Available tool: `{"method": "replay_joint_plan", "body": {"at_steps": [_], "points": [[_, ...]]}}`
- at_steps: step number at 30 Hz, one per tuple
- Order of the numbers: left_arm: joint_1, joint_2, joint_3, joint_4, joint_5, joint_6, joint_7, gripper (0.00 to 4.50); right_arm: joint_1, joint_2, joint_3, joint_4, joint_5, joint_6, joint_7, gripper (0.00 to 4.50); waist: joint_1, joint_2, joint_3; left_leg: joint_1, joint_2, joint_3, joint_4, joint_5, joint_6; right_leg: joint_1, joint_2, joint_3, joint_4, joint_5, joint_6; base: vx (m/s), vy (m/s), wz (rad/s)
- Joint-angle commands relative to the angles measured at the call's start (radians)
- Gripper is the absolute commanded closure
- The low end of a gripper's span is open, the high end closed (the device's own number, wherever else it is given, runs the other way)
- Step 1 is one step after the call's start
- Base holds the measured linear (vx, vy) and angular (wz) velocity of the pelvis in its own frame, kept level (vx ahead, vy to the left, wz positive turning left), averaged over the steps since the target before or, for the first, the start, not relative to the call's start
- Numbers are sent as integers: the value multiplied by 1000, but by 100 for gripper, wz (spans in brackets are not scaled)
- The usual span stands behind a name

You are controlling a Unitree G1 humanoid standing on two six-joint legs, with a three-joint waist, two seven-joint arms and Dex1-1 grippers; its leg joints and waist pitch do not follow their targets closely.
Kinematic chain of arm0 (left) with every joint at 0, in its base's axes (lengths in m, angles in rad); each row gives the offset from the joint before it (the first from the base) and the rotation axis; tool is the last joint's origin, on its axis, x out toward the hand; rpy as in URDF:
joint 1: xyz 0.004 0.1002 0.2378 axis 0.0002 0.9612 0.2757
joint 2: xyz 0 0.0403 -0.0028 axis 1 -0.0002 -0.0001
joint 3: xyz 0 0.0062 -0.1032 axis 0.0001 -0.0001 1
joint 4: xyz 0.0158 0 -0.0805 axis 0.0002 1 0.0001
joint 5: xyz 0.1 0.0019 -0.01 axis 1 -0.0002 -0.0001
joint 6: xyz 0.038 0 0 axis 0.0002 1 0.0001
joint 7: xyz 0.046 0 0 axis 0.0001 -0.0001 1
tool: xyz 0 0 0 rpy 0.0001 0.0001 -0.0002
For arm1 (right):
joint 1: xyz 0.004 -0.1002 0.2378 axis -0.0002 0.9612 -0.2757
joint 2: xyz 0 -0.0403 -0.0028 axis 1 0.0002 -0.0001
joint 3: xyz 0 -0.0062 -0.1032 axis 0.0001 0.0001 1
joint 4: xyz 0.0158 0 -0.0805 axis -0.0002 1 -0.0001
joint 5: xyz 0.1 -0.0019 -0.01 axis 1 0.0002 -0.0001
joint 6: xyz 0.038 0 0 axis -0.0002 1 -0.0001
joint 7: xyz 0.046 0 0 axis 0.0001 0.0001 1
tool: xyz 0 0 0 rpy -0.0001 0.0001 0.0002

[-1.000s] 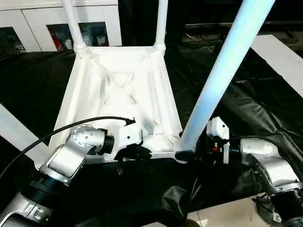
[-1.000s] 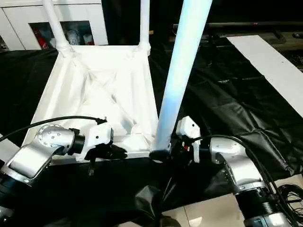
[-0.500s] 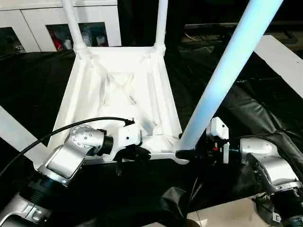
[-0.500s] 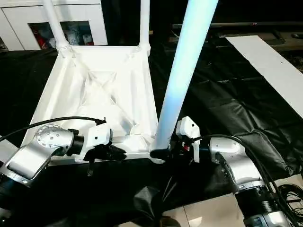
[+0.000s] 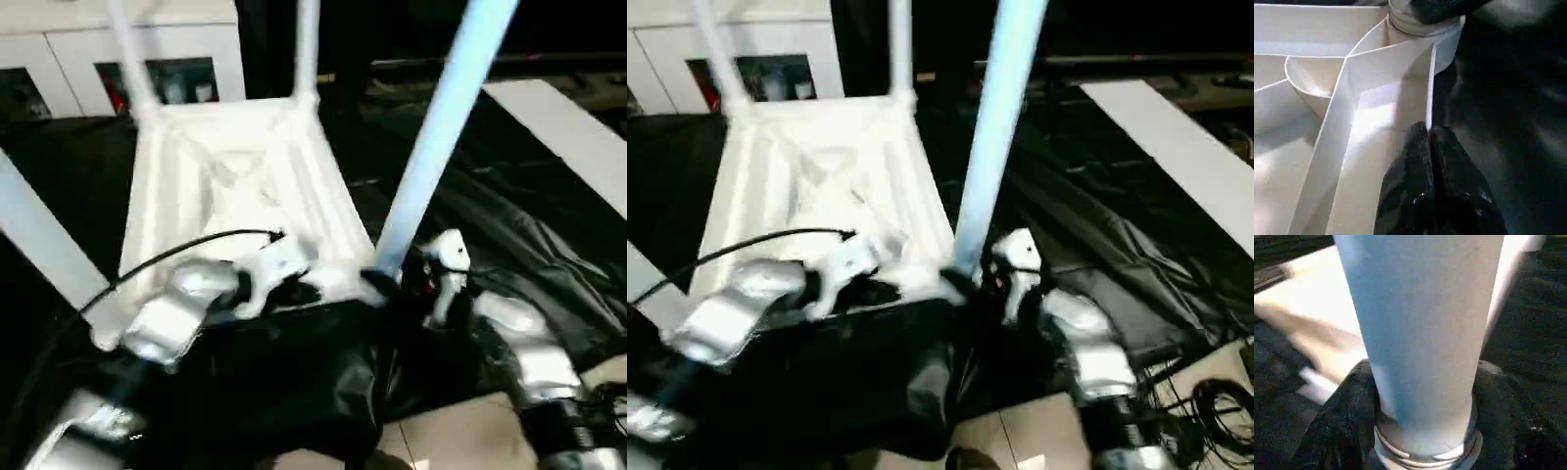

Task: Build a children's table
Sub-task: Rotate leg to tighten

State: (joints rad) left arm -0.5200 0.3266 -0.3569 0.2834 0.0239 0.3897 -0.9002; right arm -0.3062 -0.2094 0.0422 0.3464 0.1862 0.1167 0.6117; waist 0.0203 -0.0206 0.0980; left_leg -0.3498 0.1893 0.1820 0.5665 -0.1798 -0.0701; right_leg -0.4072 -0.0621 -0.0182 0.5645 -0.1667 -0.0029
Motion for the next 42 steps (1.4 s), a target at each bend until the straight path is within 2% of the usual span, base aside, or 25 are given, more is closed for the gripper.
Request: {"method": "replay_joint_plan", "body": {"at_steps": [1,3,4,5,6,7,8,9,10,11,12,13,14,15,17,18,20,22,26,29,32,34,37,39,42], "points": [[0,-35,-22,87,51,52,121,450,28,37,56,34,-77,55,-94,203,-13,6,-29,25,17,-29,-73,-463,-16,0,-56,2,-122,-788,-22,-68,28,-6],[-26,-79,-24,143,66,70,175,450,16,93,41,35,-123,89,-254,204,-34,18,-22,44,19,-43,-78,-593,-13,7,-46,-48,-149,-752,-15,-75,41,-4],[-39,-101,-22,172,69,73,198,450,10,114,41,31,-136,105,-300,204,-39,24,-18,44,21,-49,-86,-625,-13,14,-43,-63,-154,-729,-12,-62,58,-3],[-47,-113,-21,189,72,74,210,450,7,123,45,29,-143,111,-319,204,-48,32,-12,40,35,-59,-109,-712,-14,37,-32,-97,-152,-650,-8,-56,58,-3],[-56,-123,-20,209,77,71,224,450,5,134,47,27,-142,113,-325,204,-44,44,-7,27,50,-63,-134,-772,-17,58,-28,-108,-124,-589,-15,-56,58,-3],[-61,-126,-21,221,80,67,229,450,4,142,45,29,-131,110,-318,204,-3,67,-12,-53,88,-53,-212,-902,-36,129,-35,-82,81,-283,-68,-102,27,8],[-63,-127,-20,227,80,64,230,450,4,147,43,32,-122,104,-312,204,17,54,-13,-44,89,-31,-221,-904,-14,111,-29,-62,95,-206,-58,-16,-67,24],[-69,-129,-20,239,88,57,236,450,4,153,39,36,-117,93,-308,204,17,-30,-26,91,5,-10,-44,-598,-16,-44,-86,16,-95,-798,-1,-16,-67,24],[-73,-129,-20,247,93,52,236,450,4,157,34,38,-111,72,-303,204,11,-14,-16,96,-9,-23,33,-455,5,-54,-154,26,-149,-1012,-18,41,-93,-3],[-74,-129,-20,250,94,50,236,450,5,158,32,38,-109,65,-301,204,10,-25,-14,-16,4,-59,-4,-234,16,45,-173,27,-121,-1057,-18,50,13,-44],[-75,-123,-22,248,98,43,231,450,8,162,23,28,-87,57,-286,204,27,6,-32,-27,15,-65,-52,-208,-11,69,-142,4,-99,-932,-41,50,13,-44],[-76,-118,-24,246,100,38,227,450,11,165,16,20,-71,55,-276,174,8,6,-35,-41,21,-68,-85,-272,-41,66,-88,-20,-67,-670,-62,71,62,-42],[-73,-110,-26,237,99,35,212,450,13,162,9,8,-55,50,-258,166,0,15,-37,-31,24,-67,-96,-335,-42,62,-71,-18,-55,-495,-94,0,0,0],[-71,-97,-32,226,99,24,188,450,15,152,8,-13,-46,57,-238,166,-1,20,-41,-11,23,-59,-89,-387,-22,47,-76,-6,-61,-462,-129,0,0,0],[-69,-88,-35,217,98,20,172,450,16,143,7,-27,-43,64,-226,154,-12,20,-49,-28,27,-56,-88,-306,2,62,-79,-5,-55,-358,-167,0,0,0],[-70,-82,-37,216,98,17,163,450,14,134,8,-38,-44,71,-219,141,-15,19,-48,-25,28,-51,-89,-296,13,57,-74,-8,-55,-334,-180,0,0,0],[-61,-53,-44,191,95,-8,119,450,4,83,23,-60,-39,78,-141,125,-14,14,-41,-17,29,-44,-86,-354,22,46,-78,-4,-66,-409,-180,0,0,0],[-50,-19,-52,160,92,-31,70,450,-5,19,41,-76,-34,81,-45,116,-10,17,-43,-17,33,-41,-85,-329,30,46,-83,3,-65,-398,-179,0,0,0],[-32,25,-53,118,81,-43,10,450,-4,-80,58,-98,-15,71,109,116,-7,15,-47,-24,37,-33,-77,-231,61,55,-80,2,-51,-253,-214,61,-13,2],[-7,98,-66,54,59,-55,-80,450,7,-222,63,-122,-17,48,273,116,-3,15,-61,-25,35,-21,-56,-38,117,67,-72,-1,-16,25,-281,85,-11,0],[-3,117,-68,46,57,-73,-104,450,13,-259,58,-138,1,62,325,116,-2,13,-66,-22,30,-13,-43,34,179,71,-70,0,1,196,-323,54,1,-1],[7,149,-68,23,34,-94,-166,450,19,-320,52,-163,48,110,404,84,1,10,-67,-21,30,-12,-39,57,210,72,-71,-2,3,228,-334,28,2,0],[25,190,-73,-37,12,-106,-237,450,10,-348,47,-160,57,105,440,52,5,12,-67,-22,34,-12,-35,88,234,67,-70,-4,8,232,-343,0,0,0],[33,204,-72,-70,0,-106,-259,450,8,-348,54,-162,54,92,448,44,5,12,-62,-20,38,-11,-40,33,220,65,-73,-4,0,139,-340,0,0,0],[44,216,-77,-124,-19,-84,-279,450,8,-340,79,-176,47,77,460,44,11,15,-57,-12,44,-8,-48,-45,163,58,-73,-1,-10,-8,-326,0,0,0]]}}
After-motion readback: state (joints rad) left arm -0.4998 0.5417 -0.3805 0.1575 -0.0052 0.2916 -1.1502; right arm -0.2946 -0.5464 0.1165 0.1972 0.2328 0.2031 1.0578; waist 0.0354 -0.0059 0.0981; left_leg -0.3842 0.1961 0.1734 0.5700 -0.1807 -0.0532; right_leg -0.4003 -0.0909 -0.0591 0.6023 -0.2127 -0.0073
